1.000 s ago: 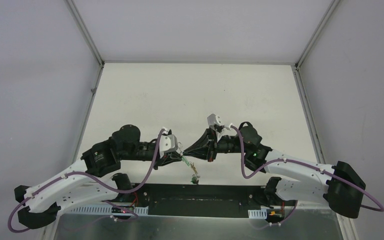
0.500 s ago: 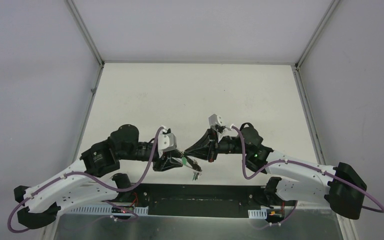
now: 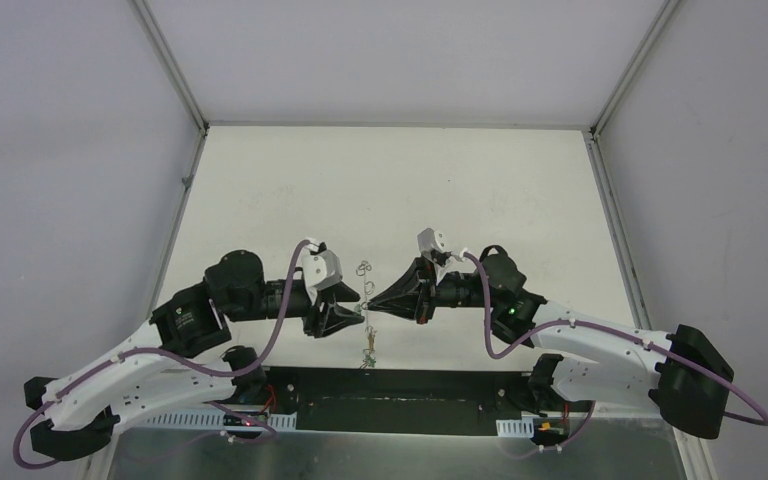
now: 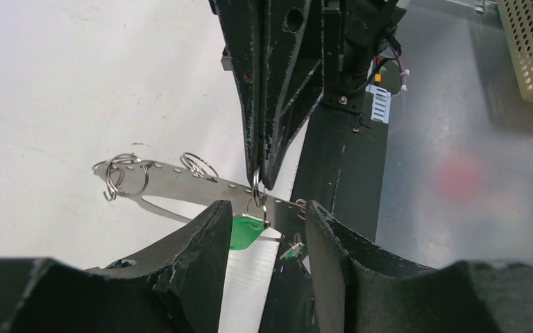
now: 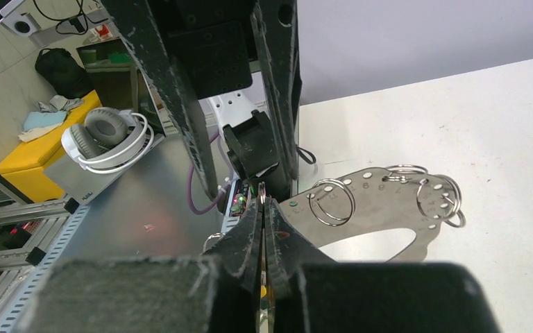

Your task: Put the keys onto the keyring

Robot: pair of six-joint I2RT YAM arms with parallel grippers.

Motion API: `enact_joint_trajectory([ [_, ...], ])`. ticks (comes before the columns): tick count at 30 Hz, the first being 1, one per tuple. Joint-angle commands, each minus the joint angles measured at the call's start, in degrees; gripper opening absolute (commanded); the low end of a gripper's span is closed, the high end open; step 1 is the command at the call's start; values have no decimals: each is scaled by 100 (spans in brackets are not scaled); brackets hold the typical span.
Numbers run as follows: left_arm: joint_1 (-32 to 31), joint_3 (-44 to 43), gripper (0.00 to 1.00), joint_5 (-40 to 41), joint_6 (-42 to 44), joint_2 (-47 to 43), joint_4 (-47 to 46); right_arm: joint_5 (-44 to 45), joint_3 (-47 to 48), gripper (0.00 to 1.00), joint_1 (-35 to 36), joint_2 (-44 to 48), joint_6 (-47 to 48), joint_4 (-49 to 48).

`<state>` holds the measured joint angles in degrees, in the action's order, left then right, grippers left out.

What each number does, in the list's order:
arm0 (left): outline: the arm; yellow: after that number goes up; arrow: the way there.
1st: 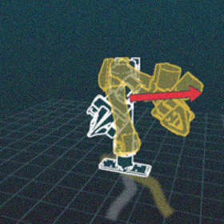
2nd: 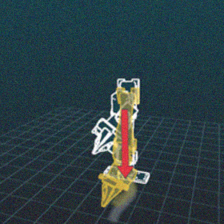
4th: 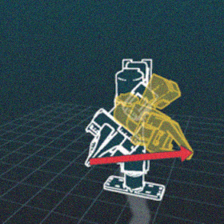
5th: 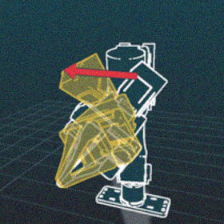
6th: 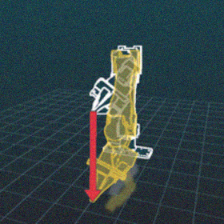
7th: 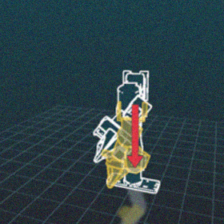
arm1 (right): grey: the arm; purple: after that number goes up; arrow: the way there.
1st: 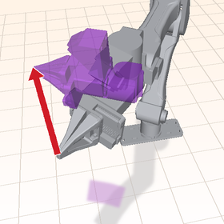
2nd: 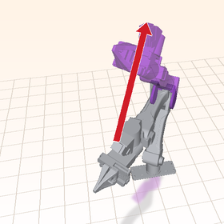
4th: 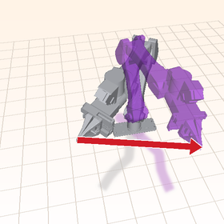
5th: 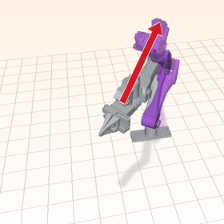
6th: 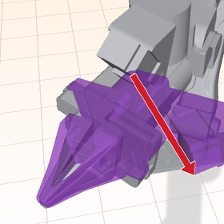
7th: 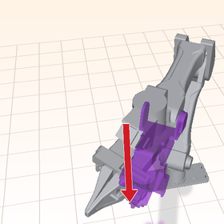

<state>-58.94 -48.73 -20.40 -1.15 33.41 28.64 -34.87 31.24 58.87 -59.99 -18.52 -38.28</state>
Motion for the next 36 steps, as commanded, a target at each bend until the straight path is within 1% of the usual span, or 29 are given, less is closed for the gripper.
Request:
enact_joint_trajectory([
  [1,-48,-294,43,114,-314,298,-193,42,101,0,28,154,66,-329],
  [4,-49,-325,39,80,-378,435,-209,44,99,0,28,154,66,-325],
  [6,-48,-346,34,35,-393,501,-204,44,97,0,33,152,72,-320],
  [9,-48,-360,20,-47,-354,551,-205,47,100,0,29,154,68,-320],
  [11,-48,-342,8,-112,-267,561,-201,47,101,0,30,154,68,-320],
  [13,-48,-325,0,-123,-231,554,-193,50,101,0,28,154,73,-320],
  [21,-50,-383,0,-114,-52,432,-120,68,99,0,30,163,68,-289],
  [22,-50,-428,0,-101,-14,423,-83,73,102,1,28,158,67,-255],
  [25,-52,-603,0,-63,61,442,122,69,136,21,28,195,83,-132],
  [27,-48,-768,0,-38,264,496,349,85,141,34,28,229,121,-75],
  [29,-52,-971,0,35,333,595,637,80,170,44,29,269,205,29],
  [32,-54,-1408,0,191,437,877,1290,62,271,54,29,340,360,327],
  [36,-48,-2128,0,230,683,1470,2330,27,365,58,29,341,486,500],
])
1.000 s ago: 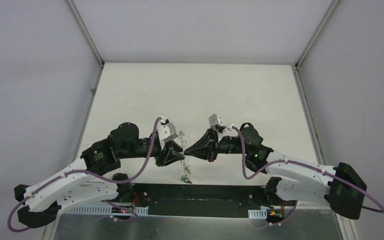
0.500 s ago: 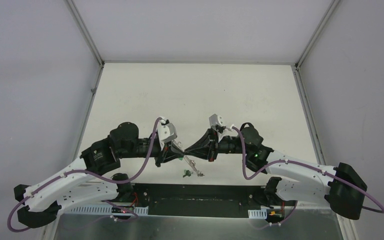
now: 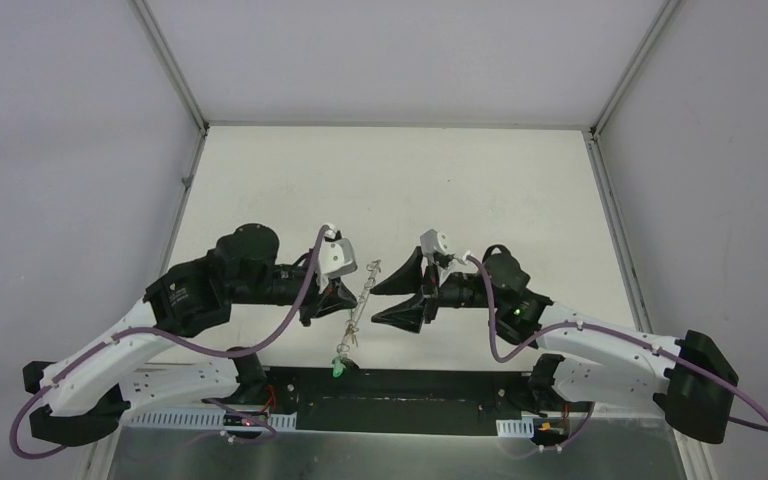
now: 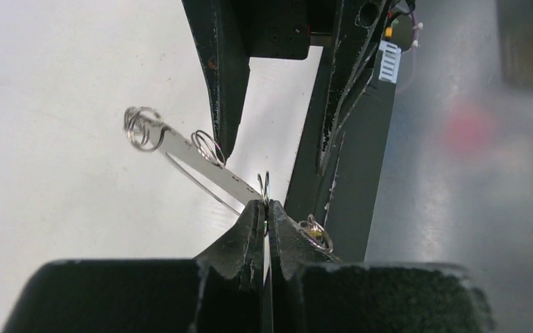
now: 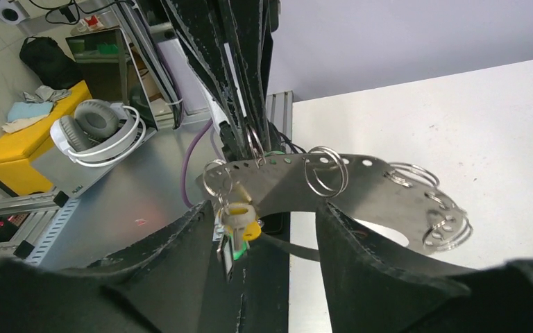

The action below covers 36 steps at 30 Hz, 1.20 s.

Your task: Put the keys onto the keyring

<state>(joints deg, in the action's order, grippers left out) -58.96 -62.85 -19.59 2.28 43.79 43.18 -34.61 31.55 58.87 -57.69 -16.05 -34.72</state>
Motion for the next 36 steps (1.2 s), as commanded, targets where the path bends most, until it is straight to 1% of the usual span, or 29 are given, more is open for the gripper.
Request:
enact_joint_trajectory([
  [1,-52,-891,0,144,383,592,1113,-15,361,58,29,92,237,149],
  [5,-50,-1602,0,91,564,1253,1988,-141,467,58,28,-54,201,143],
  [11,-47,-2379,0,-28,725,2067,2922,-226,492,53,45,-331,24,-175],
  [14,-51,-2665,0,-174,761,2312,3141,-269,492,49,72,-452,-39,-310],
  [17,-46,-2834,0,-222,802,2458,3267,-323,494,43,101,-585,-92,-452],
  [20,-47,-2890,0,-294,826,2515,3302,-357,490,37,139,-729,-148,-598],
  [23,-47,-2870,0,-363,826,2522,3306,-402,493,29,160,-818,-208,-747],
  [25,-48,-2842,0,-369,826,2520,3311,-422,504,26,176,-855,-226,-808],
  [28,-50,-2800,0,-394,817,2520,3311,-419,519,26,201,-883,-245,-834],
  [33,-52,-2768,0,-363,796,2536,3311,-437,557,33,238,-890,-249,-837],
  [36,-48,-2774,0,-344,782,2567,3313,-465,577,33,268,-892,-244,-843],
])
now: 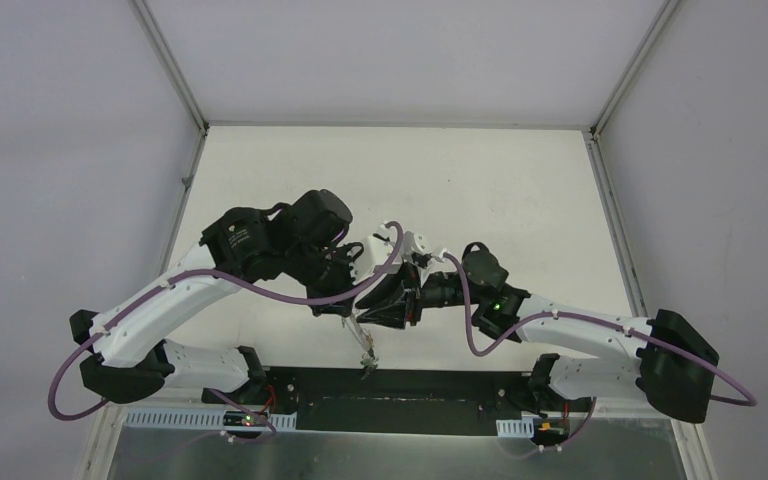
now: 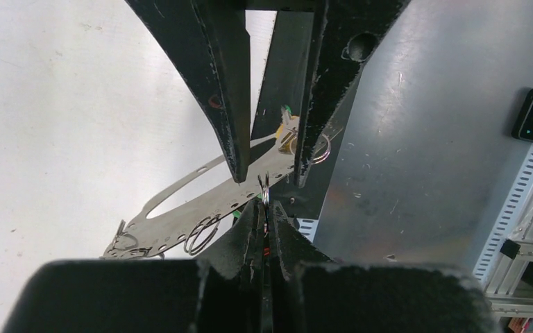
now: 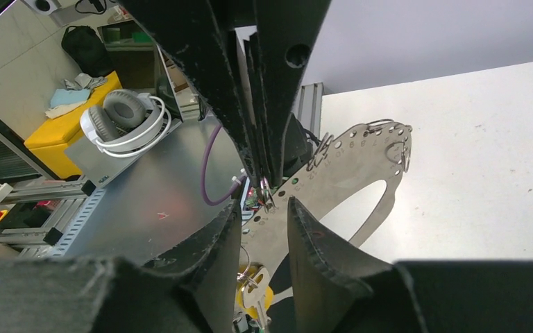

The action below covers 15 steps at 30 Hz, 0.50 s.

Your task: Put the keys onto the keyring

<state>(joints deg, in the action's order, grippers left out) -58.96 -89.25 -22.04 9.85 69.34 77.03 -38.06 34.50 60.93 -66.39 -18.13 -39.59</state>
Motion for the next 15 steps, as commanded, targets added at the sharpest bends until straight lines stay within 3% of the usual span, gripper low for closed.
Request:
enact_joint_trajectory([
  [1,-47,-140,0,-103,22,22,-74,-136,285,32,72,-37,-36,-356],
  [7,-48,-137,0,-117,24,53,-75,-175,368,20,121,-121,-36,-356],
  [13,-51,-107,0,-108,34,19,-82,-206,373,0,140,-181,-32,-356],
  [15,-48,-101,0,-70,34,-3,-83,-166,343,0,149,-161,-18,-356],
])
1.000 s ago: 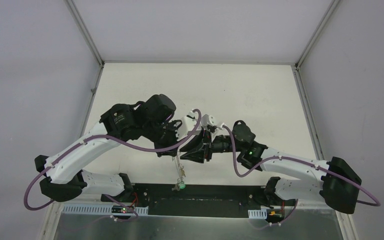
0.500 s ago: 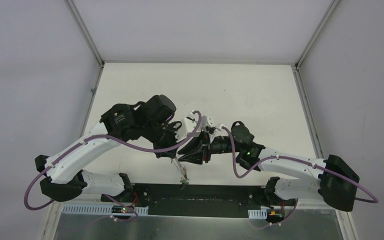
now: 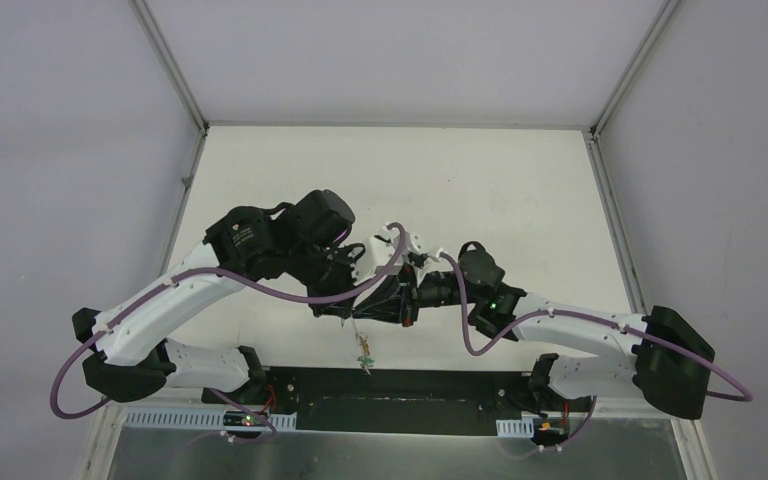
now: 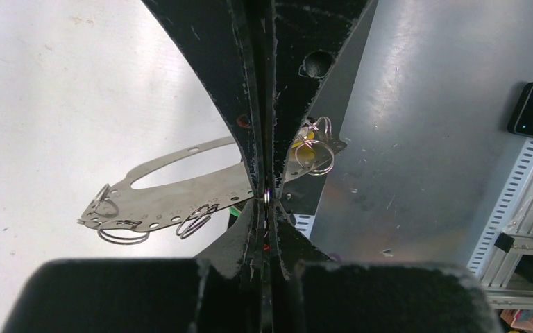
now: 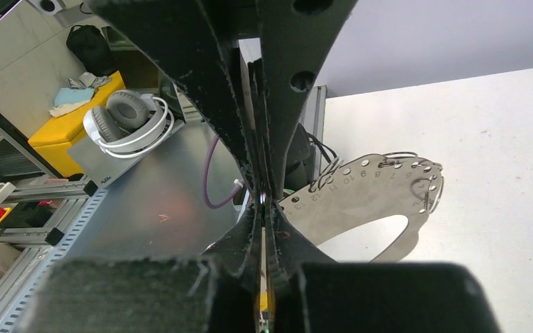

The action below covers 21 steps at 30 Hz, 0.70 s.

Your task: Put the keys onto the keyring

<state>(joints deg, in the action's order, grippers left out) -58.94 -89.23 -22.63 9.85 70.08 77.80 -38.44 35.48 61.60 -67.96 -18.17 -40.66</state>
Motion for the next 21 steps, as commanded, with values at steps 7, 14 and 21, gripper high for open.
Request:
enact_joint_trajectory([
  [7,-48,-12,24,181,91,-293,-340,-3,162,0,78,145,82,-187],
  [14,-49,623,34,564,23,-1100,-1283,79,70,0,73,299,148,-145],
  [21,-56,2116,39,198,262,-2810,-3029,121,43,0,71,384,172,-85],
])
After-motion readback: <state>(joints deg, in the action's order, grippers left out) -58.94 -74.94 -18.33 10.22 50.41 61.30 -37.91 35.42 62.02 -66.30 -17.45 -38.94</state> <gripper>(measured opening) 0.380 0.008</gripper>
